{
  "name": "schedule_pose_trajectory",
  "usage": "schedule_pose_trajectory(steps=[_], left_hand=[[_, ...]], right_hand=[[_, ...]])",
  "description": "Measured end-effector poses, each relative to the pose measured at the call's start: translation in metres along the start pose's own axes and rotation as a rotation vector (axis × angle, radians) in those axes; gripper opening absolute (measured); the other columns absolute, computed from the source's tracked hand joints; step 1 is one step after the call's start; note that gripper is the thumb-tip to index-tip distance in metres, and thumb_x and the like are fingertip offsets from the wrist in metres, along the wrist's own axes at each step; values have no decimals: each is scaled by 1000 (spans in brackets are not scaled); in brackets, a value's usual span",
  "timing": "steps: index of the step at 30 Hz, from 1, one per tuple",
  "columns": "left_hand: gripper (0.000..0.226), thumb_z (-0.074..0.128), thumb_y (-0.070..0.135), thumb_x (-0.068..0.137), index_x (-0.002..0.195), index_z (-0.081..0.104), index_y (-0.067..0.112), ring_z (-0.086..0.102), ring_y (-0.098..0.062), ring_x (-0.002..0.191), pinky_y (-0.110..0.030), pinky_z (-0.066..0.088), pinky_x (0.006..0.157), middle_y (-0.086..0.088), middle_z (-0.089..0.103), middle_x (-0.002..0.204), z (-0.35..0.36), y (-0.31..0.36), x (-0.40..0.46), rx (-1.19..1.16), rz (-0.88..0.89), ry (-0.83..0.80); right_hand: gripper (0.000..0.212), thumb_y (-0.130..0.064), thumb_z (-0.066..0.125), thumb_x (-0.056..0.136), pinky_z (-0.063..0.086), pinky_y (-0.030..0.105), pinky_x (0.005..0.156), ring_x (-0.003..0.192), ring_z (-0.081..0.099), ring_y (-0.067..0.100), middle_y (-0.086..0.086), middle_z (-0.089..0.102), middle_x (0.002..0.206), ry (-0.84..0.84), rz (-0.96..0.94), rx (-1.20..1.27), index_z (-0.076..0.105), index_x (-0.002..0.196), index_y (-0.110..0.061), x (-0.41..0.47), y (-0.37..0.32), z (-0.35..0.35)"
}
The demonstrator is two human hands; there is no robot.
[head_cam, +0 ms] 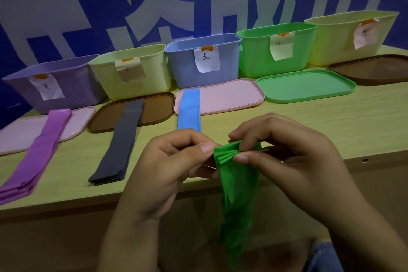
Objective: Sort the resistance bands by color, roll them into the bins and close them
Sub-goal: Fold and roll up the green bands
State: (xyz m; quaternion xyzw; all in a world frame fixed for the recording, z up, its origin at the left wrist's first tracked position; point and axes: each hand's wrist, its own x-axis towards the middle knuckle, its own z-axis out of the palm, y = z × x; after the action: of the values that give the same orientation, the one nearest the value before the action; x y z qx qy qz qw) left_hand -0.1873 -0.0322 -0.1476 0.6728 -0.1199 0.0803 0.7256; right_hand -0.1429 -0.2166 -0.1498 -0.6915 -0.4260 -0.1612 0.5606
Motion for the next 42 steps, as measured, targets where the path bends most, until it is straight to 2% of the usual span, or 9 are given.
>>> schedule_pose_trajectory(steps=[3, 7, 11, 13, 16, 20, 28, 34, 42], left_hand=[[16, 65, 26, 67, 69, 73, 12, 65, -19, 64, -26, 52, 56, -9, 67, 69, 0, 0, 1, 1, -10, 30], [15, 64, 27, 72, 73, 75, 17, 67, -16, 68, -24, 53, 61, -7, 70, 73, 1, -1, 0, 100, 42, 14], [17, 61, 27, 76, 78, 75, 17, 68, -17, 73, -25, 54, 63, -5, 72, 79, 1, -1, -2, 182, 93, 17], [19, 60, 26, 78, 82, 74, 13, 68, -14, 73, -22, 53, 63, -3, 72, 79, 2, -1, -2, 210, 118, 18], [17, 59, 25, 81, 83, 74, 18, 67, -12, 74, -21, 53, 63, -1, 72, 80, 3, -2, -4, 253, 160, 22], [16, 58, 24, 82, 83, 73, 19, 68, -12, 76, -21, 54, 64, 1, 73, 82, 5, -2, -4, 261, 181, 33], [18, 56, 22, 83, 86, 74, 18, 68, -13, 79, -21, 53, 67, 0, 72, 84, 2, -2, -4, 237, 174, -1], [17, 56, 22, 83, 85, 72, 16, 67, -11, 79, -19, 53, 65, 2, 73, 84, 3, -2, -5, 233, 185, 14], [17, 55, 25, 84, 85, 72, 19, 67, -12, 81, -21, 54, 67, 3, 72, 86, 4, -4, -6, 277, 195, 15]], right_hand=[[7, -28, 64, 77, 54, 31, 62, 99, 63, 9, -10, 66, 94, -12, 39, 44, 60, 78, -23, 0, -1, -1], [6, -29, 64, 77, 54, 25, 62, 97, 63, 7, -10, 65, 92, -18, 48, 19, 60, 79, -25, 1, 1, 0], [6, -32, 63, 76, 55, 29, 62, 95, 64, 8, -12, 65, 92, -27, 54, -11, 60, 79, -28, 1, 2, 0], [8, -33, 63, 76, 55, 30, 62, 95, 64, 9, -12, 65, 92, -23, 54, -23, 61, 79, -26, 1, 2, 0], [14, -33, 63, 76, 55, 31, 62, 95, 64, 9, -12, 65, 91, -24, 59, -39, 63, 78, -19, 2, 3, -1], [15, -32, 63, 76, 56, 31, 64, 95, 64, 9, -12, 65, 91, -16, 56, -44, 64, 78, -17, 2, 4, -1], [6, -32, 64, 76, 56, 26, 66, 96, 64, 7, -11, 66, 91, 7, 76, -1, 61, 78, -27, 0, 3, 1], [10, -31, 64, 76, 56, 21, 67, 95, 65, 7, -11, 66, 91, 2, 85, 4, 62, 77, -21, 0, 2, 1], [8, -34, 64, 75, 57, 27, 64, 93, 65, 9, -12, 66, 90, -1, 80, -7, 61, 79, -27, 0, 1, 1]])
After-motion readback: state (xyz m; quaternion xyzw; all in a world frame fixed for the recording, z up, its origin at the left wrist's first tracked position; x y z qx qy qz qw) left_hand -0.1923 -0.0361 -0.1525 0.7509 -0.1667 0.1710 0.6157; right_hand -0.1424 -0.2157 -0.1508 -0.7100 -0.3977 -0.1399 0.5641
